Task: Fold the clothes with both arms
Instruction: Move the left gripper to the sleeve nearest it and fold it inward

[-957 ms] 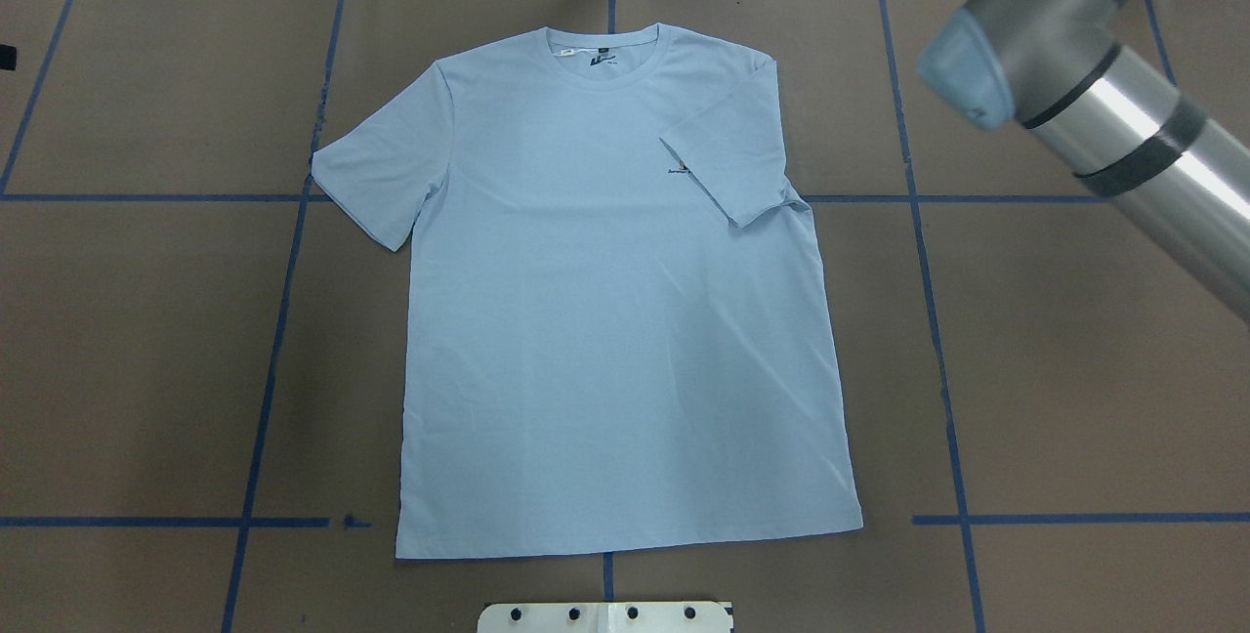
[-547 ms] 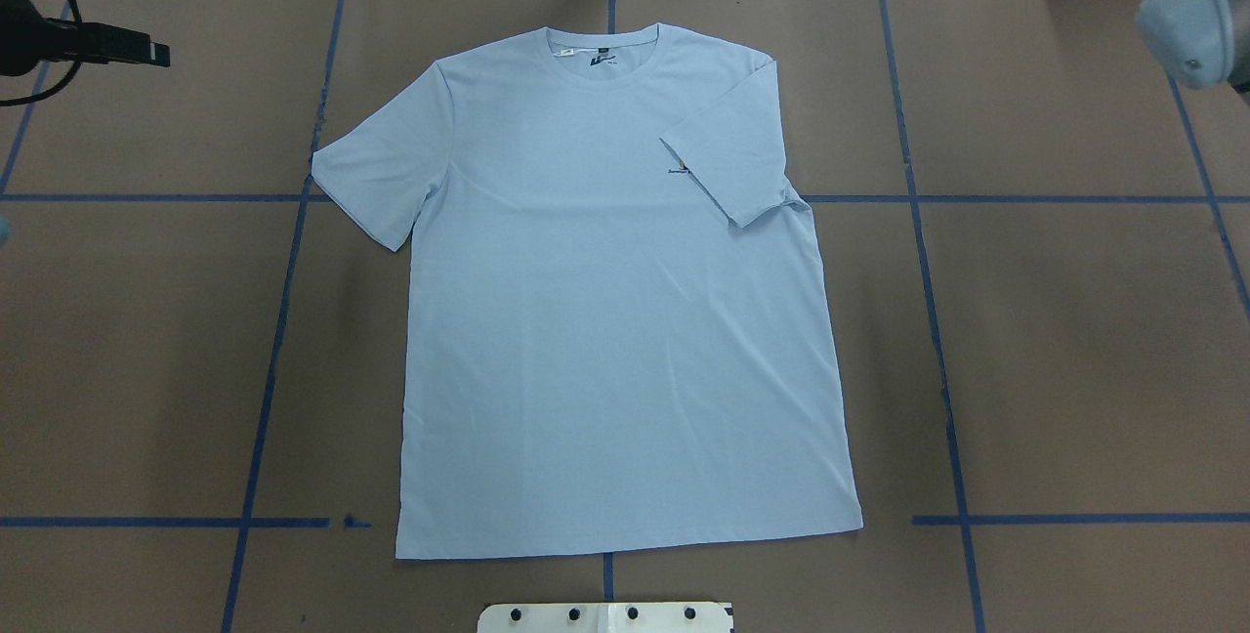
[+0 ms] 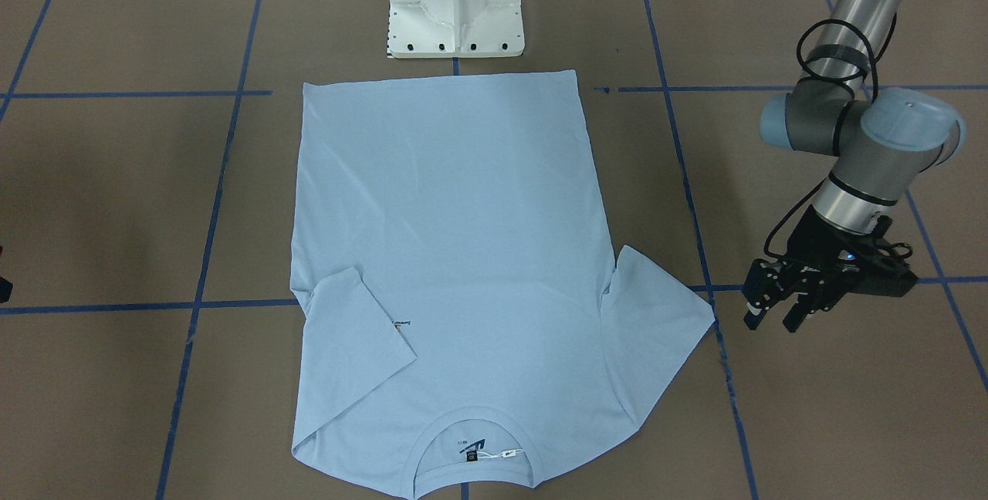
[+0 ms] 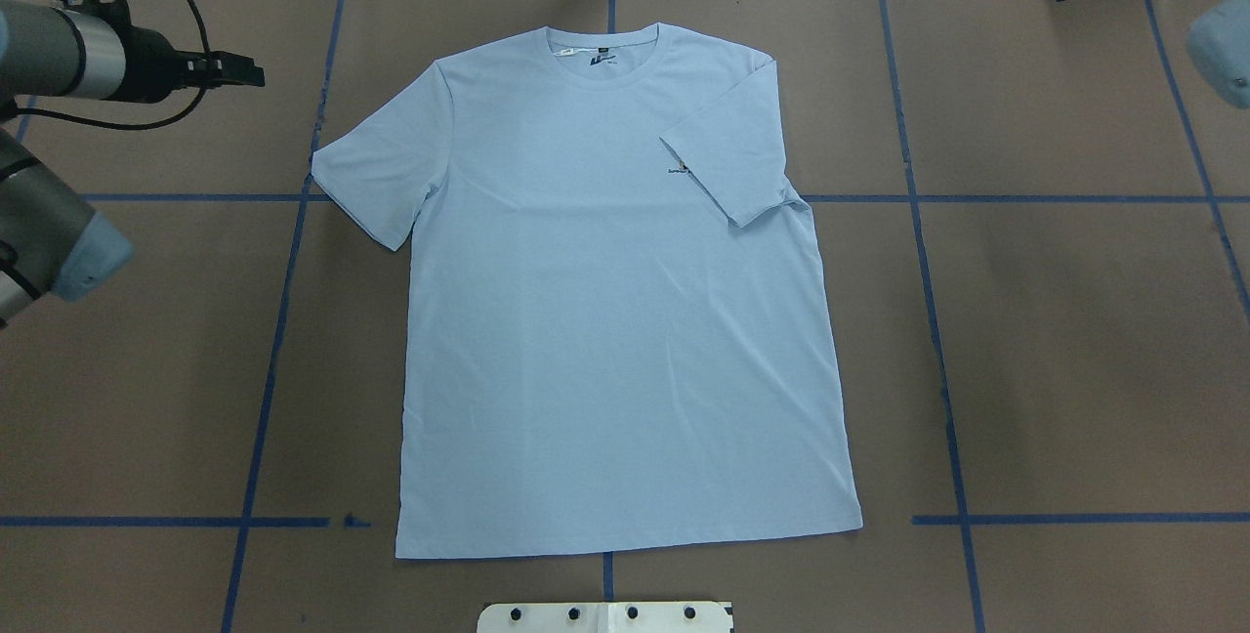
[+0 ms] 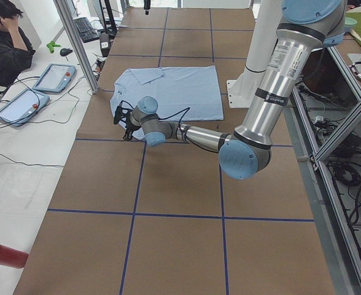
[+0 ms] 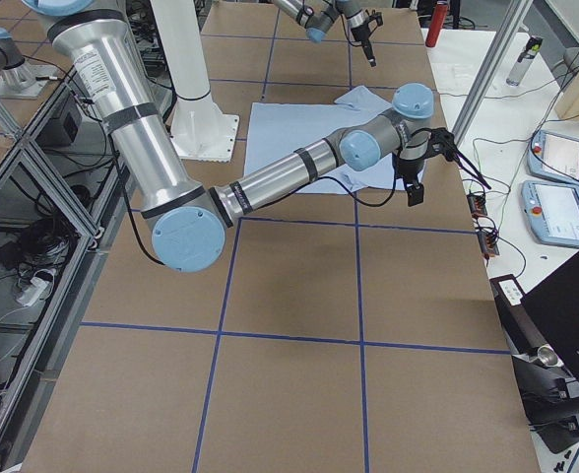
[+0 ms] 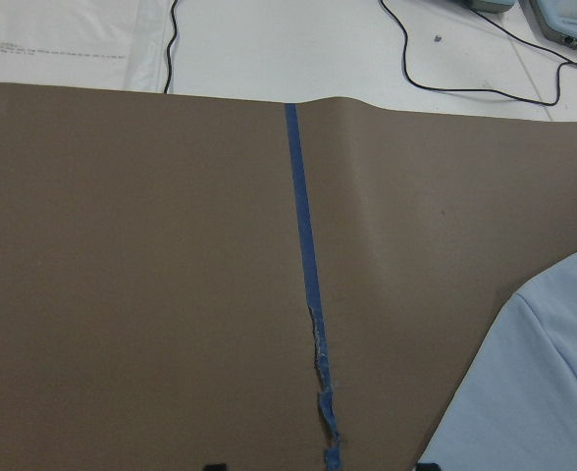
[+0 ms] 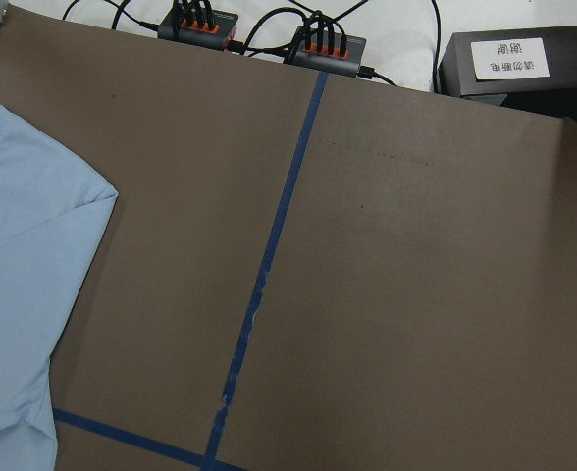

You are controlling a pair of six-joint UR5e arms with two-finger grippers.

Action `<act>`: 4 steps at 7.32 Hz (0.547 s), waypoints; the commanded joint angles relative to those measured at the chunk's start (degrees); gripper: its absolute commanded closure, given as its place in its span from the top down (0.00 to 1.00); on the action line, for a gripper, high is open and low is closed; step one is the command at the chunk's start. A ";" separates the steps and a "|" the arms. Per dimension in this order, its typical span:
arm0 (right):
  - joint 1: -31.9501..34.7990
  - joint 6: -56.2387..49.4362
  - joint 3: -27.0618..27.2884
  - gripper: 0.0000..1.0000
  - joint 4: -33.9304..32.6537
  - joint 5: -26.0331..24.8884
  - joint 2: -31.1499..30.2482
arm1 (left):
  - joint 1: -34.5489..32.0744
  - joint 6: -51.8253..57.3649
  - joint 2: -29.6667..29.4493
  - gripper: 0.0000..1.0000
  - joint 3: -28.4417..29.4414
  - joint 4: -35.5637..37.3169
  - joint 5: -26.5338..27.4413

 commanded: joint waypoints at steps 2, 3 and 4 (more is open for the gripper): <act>-0.05 0.06 -0.22 1.00 0.35 -0.11 -0.41 | 5.37 -6.26 -0.40 0.61 1.28 -0.60 4.68; -0.05 0.06 -0.13 1.00 0.35 -0.11 -0.42 | 6.17 -6.45 -0.40 0.61 1.28 -0.60 4.77; -0.05 0.15 -0.13 1.00 0.35 -0.11 -0.42 | 6.35 -6.45 -0.40 0.61 1.37 -0.60 4.77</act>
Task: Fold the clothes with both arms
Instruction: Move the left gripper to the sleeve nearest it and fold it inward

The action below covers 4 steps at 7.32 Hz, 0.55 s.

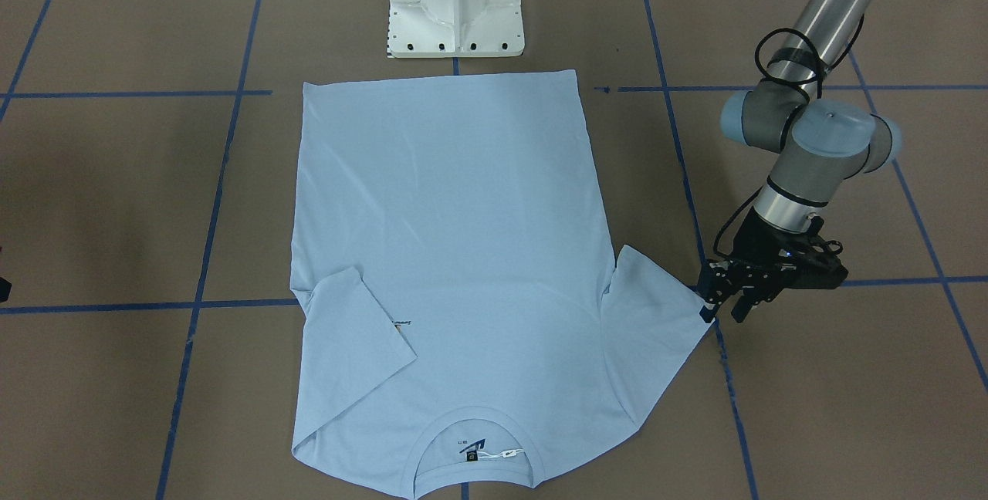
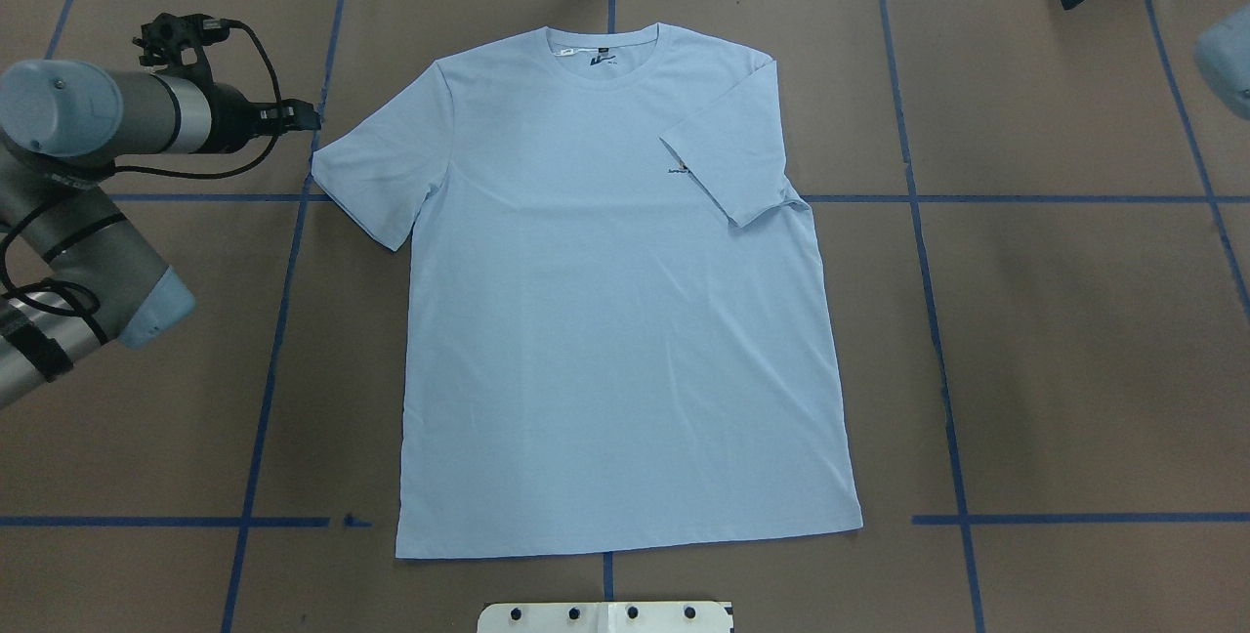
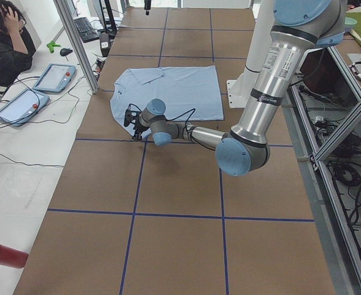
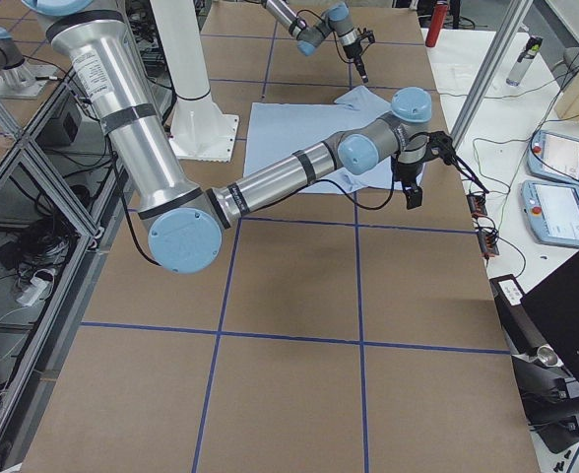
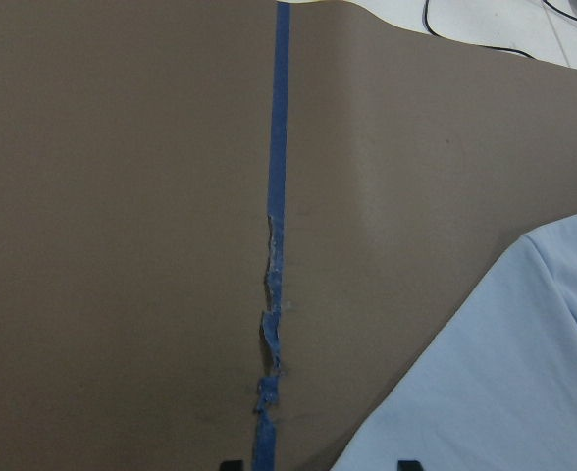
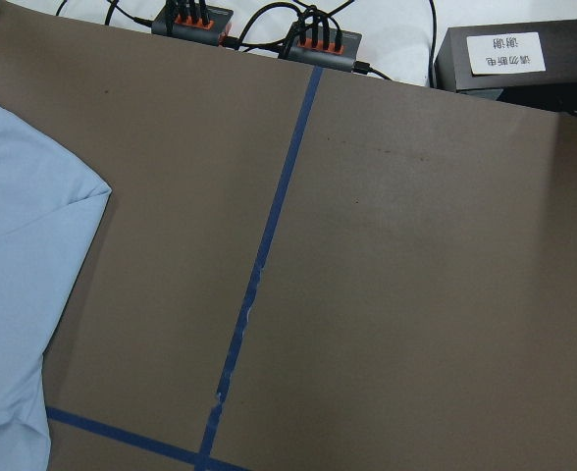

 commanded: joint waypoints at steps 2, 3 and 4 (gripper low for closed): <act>-0.01 0.24 -0.09 1.00 0.09 -0.01 -0.02 | 1.37 -0.34 -0.09 0.57 0.46 0.16 1.61; -0.01 0.24 -0.18 1.00 0.01 -0.01 -0.02 | 1.38 -0.34 -0.09 0.55 1.07 0.08 1.71; -0.01 0.24 -0.18 1.00 0.01 -0.01 -0.11 | 1.81 -0.34 -0.09 0.55 1.33 0.08 1.80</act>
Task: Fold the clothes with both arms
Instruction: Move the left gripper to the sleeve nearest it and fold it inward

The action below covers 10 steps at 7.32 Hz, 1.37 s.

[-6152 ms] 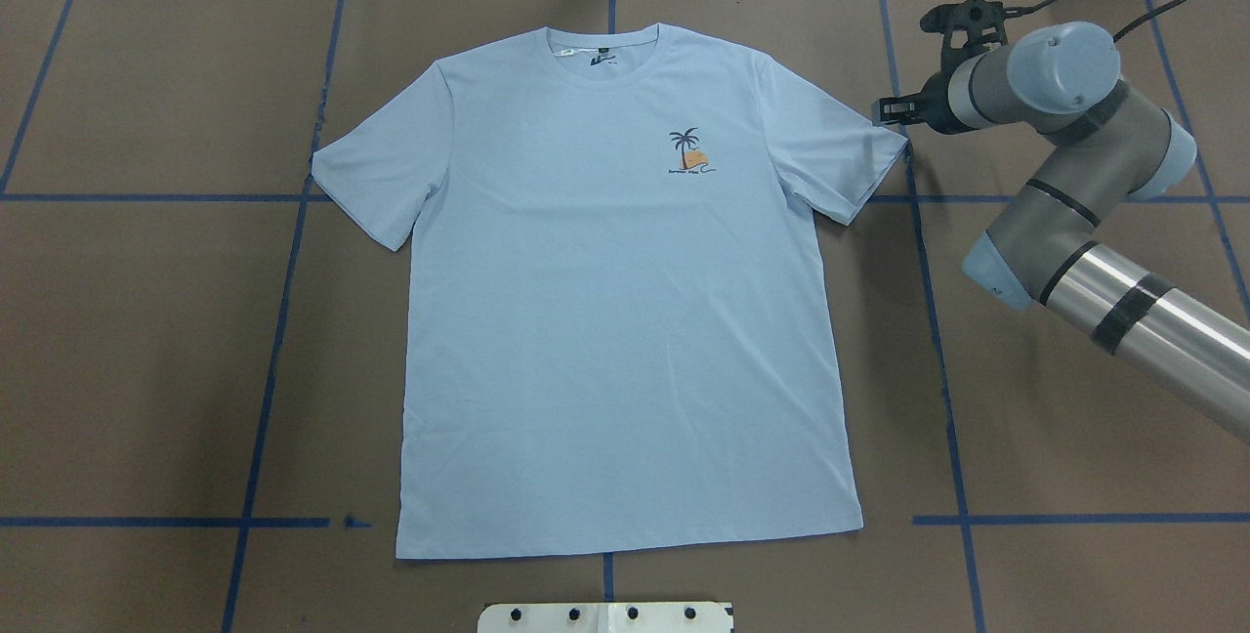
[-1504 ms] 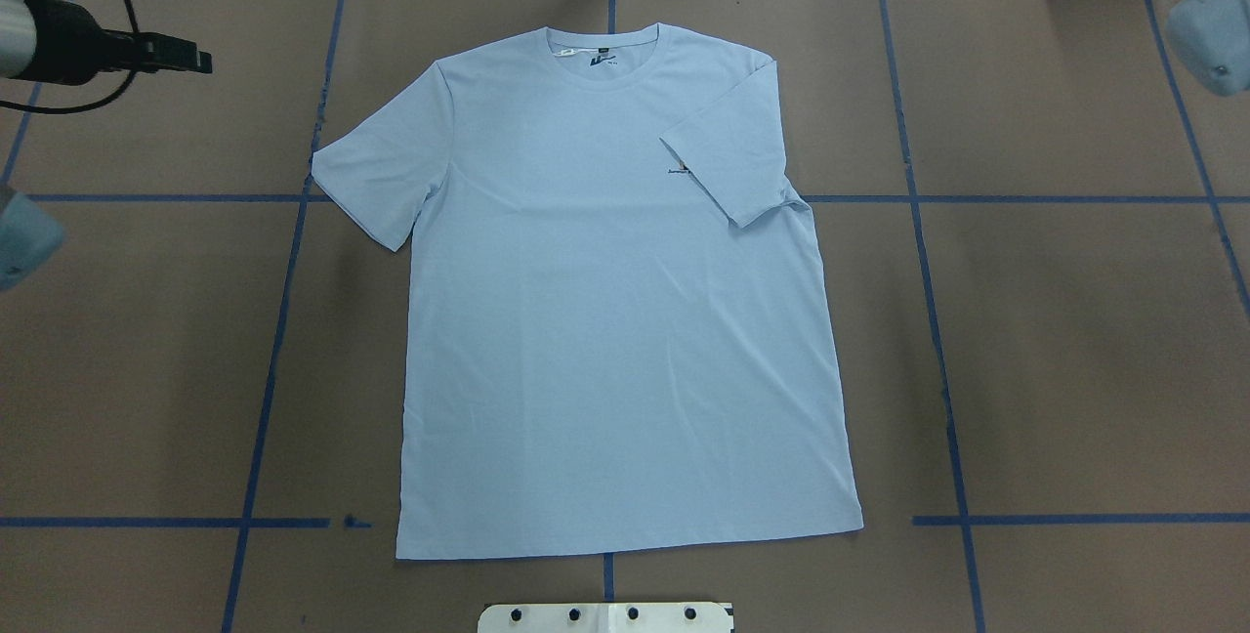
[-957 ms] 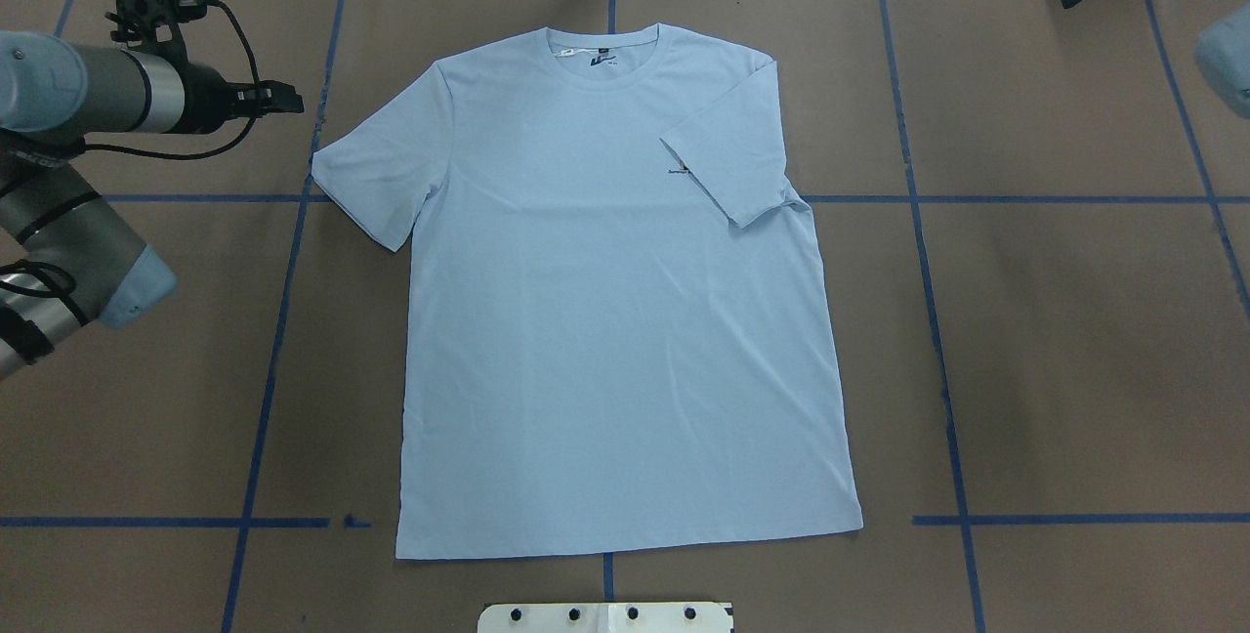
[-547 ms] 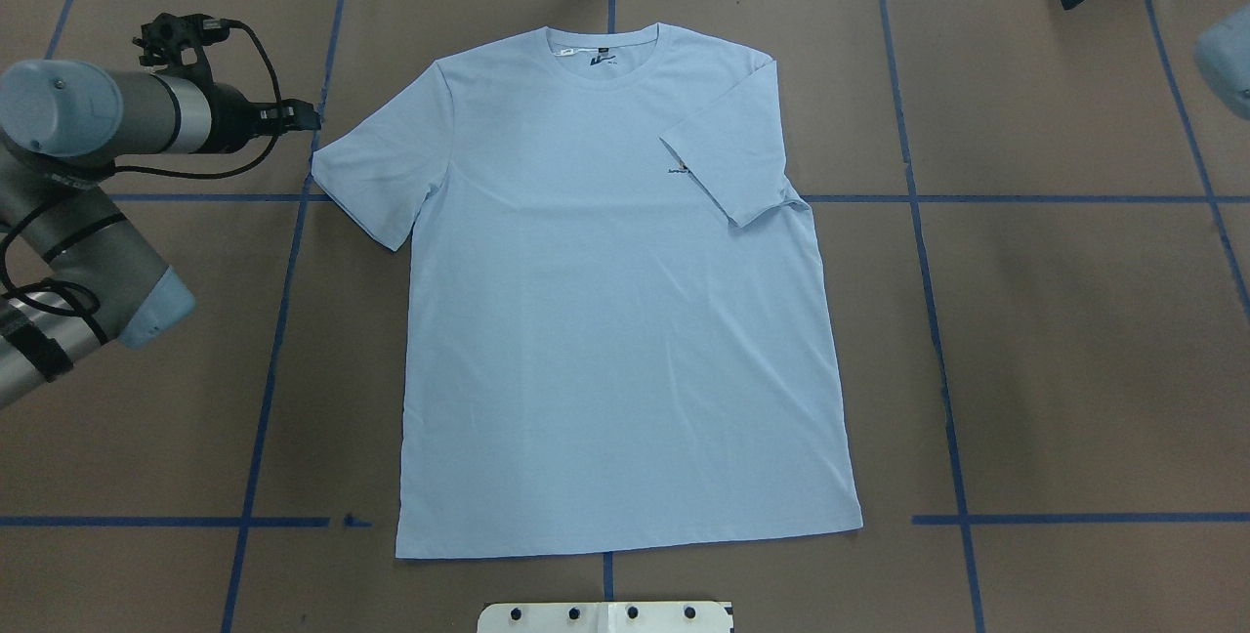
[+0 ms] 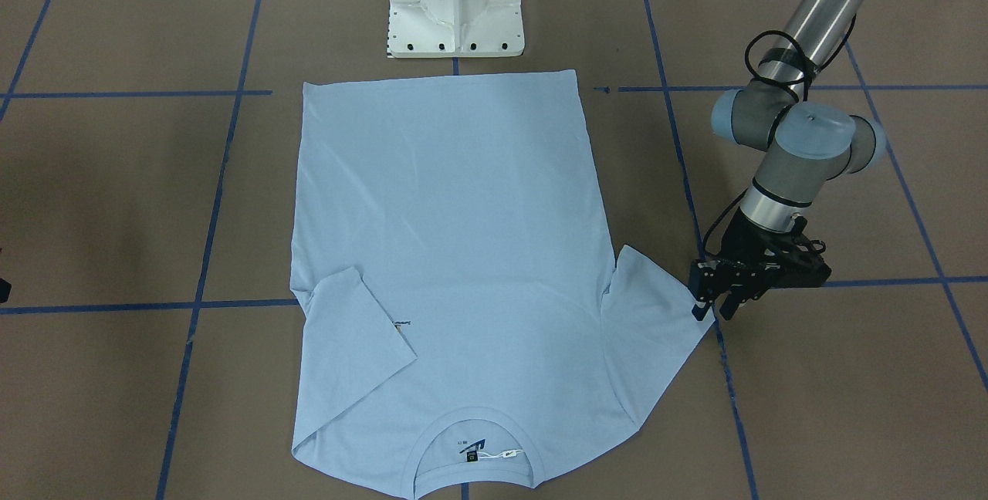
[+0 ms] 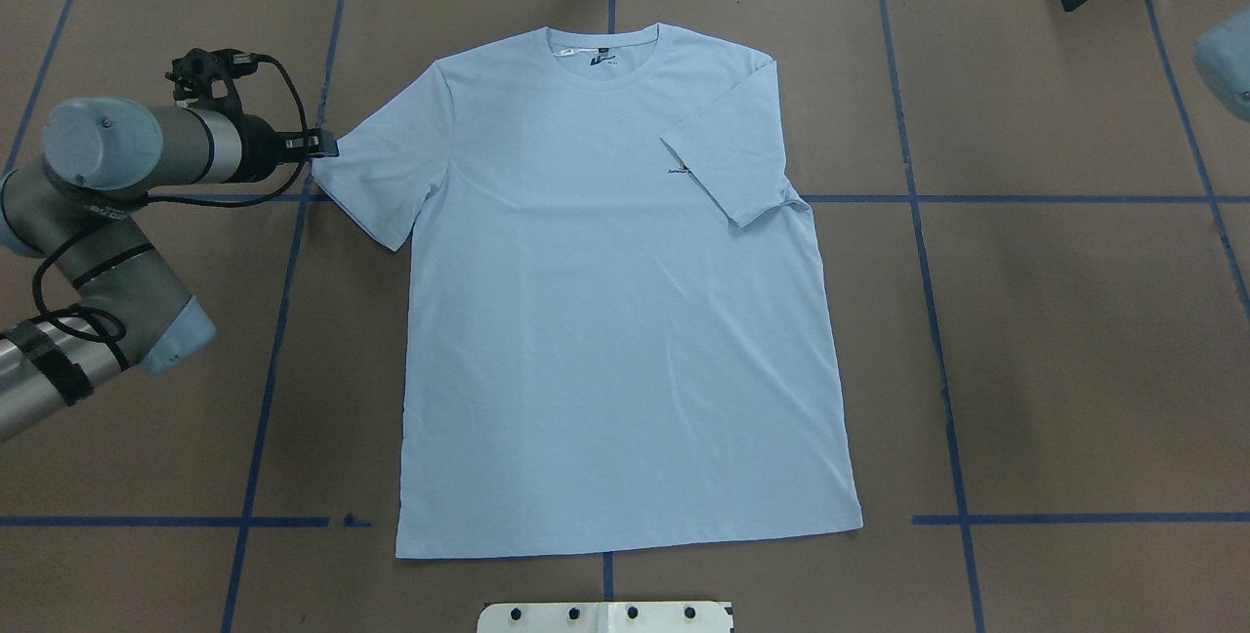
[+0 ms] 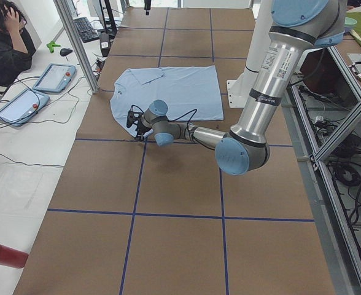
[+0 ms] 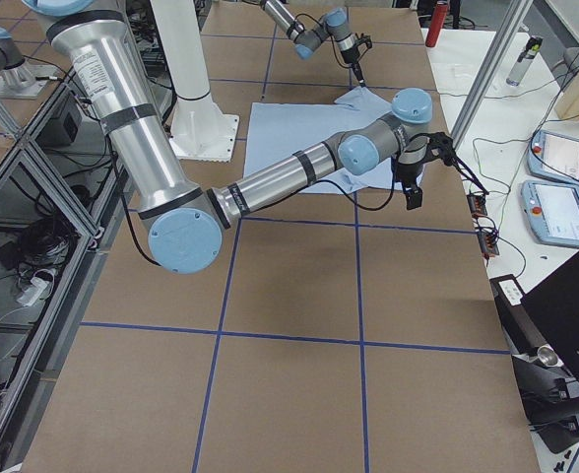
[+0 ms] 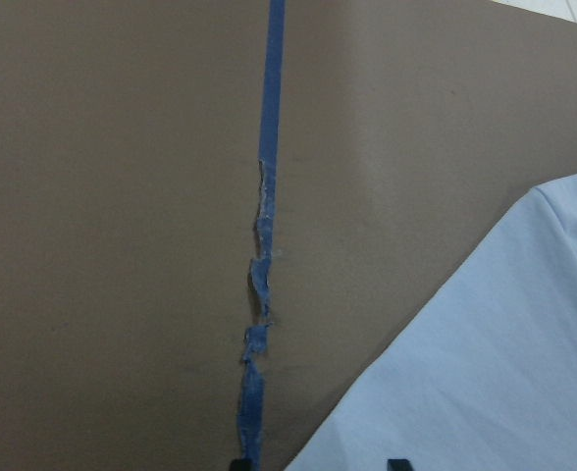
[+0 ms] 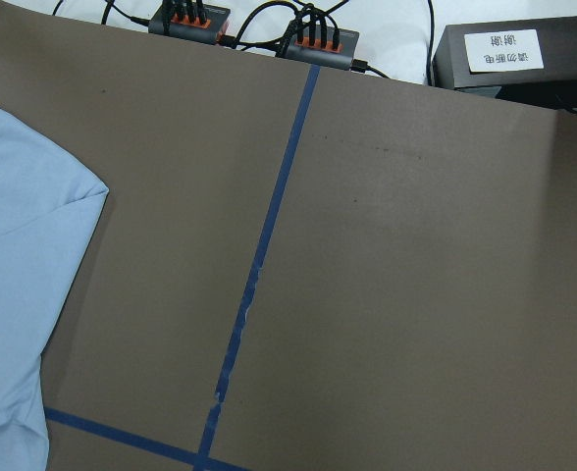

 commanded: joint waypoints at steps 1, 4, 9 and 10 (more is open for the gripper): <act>0.00 0.01 -0.13 1.00 -0.02 0.00 -0.06 | 0.50 -0.01 0.00 0.55 0.77 -0.09 0.33; 0.00 -0.08 -0.30 1.00 -0.02 0.00 -0.06 | 1.29 -0.01 -0.09 0.41 0.86 0.08 1.73; 0.00 0.01 -0.21 1.00 -0.02 0.00 -0.06 | 1.91 -0.09 -2.19 0.00 -0.89 0.96 2.69; 0.00 0.09 -0.13 1.00 0.07 0.00 -0.23 | 1.91 -0.09 -4.03 0.00 -1.15 3.31 2.70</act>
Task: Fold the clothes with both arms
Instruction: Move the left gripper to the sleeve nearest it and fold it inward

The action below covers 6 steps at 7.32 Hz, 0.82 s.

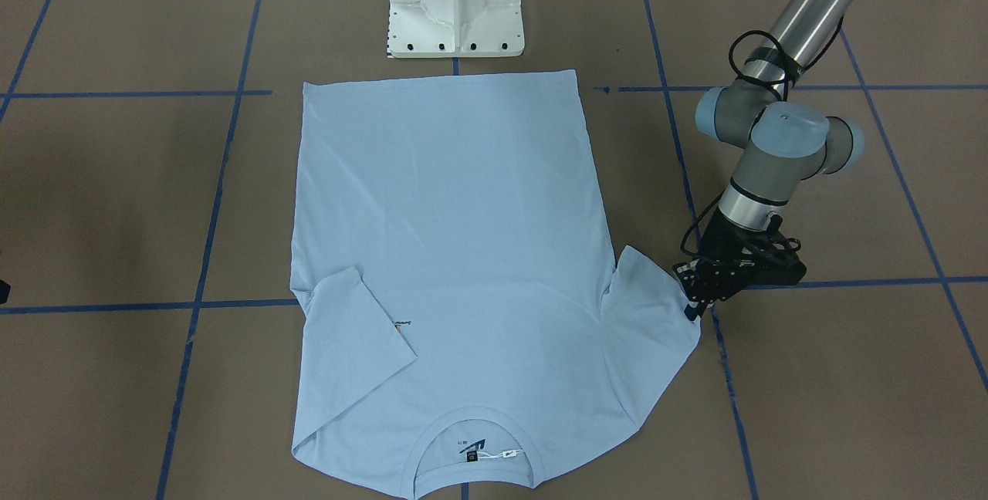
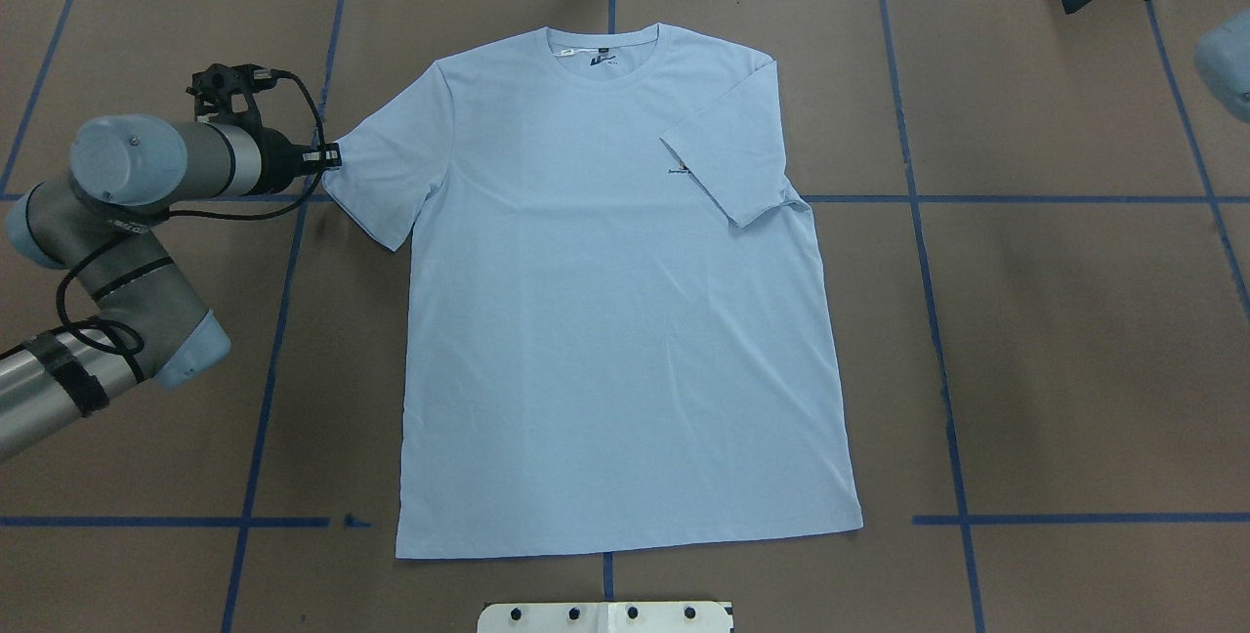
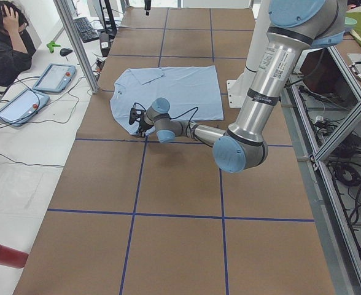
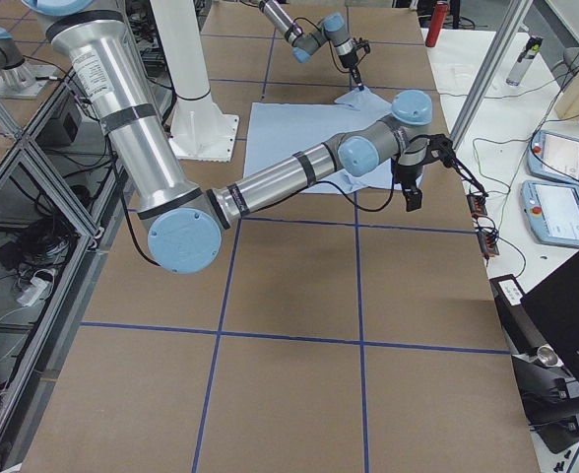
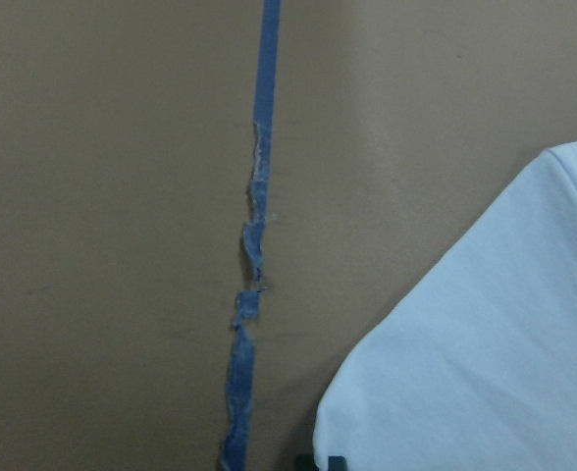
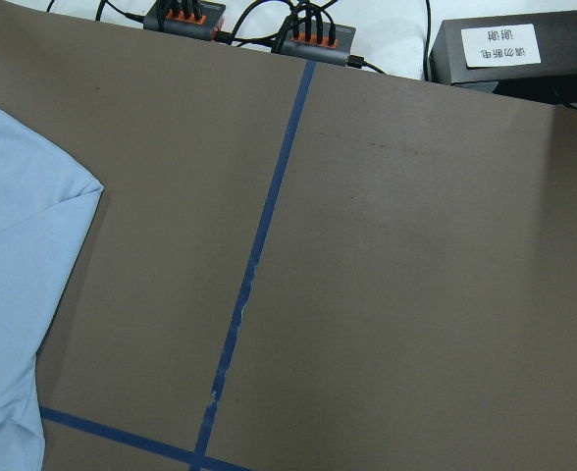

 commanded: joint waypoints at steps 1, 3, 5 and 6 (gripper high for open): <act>0.00 0.08 0.19 1.00 0.06 0.00 -0.30 | 0.82 -0.13 -4.44 0.00 -1.59 8.11 0.63; 0.00 0.17 0.37 1.00 0.06 0.00 -0.30 | 3.11 -2.04 -9.36 0.00 -3.00 17.96 1.95; 0.00 0.25 0.28 1.00 0.06 0.00 -0.30 | 5.66 -4.60 -14.04 0.00 -2.56 24.68 3.00; 0.00 0.17 0.28 1.00 0.06 0.00 -0.39 | 6.36 -4.70 -15.36 0.00 -0.91 24.78 3.35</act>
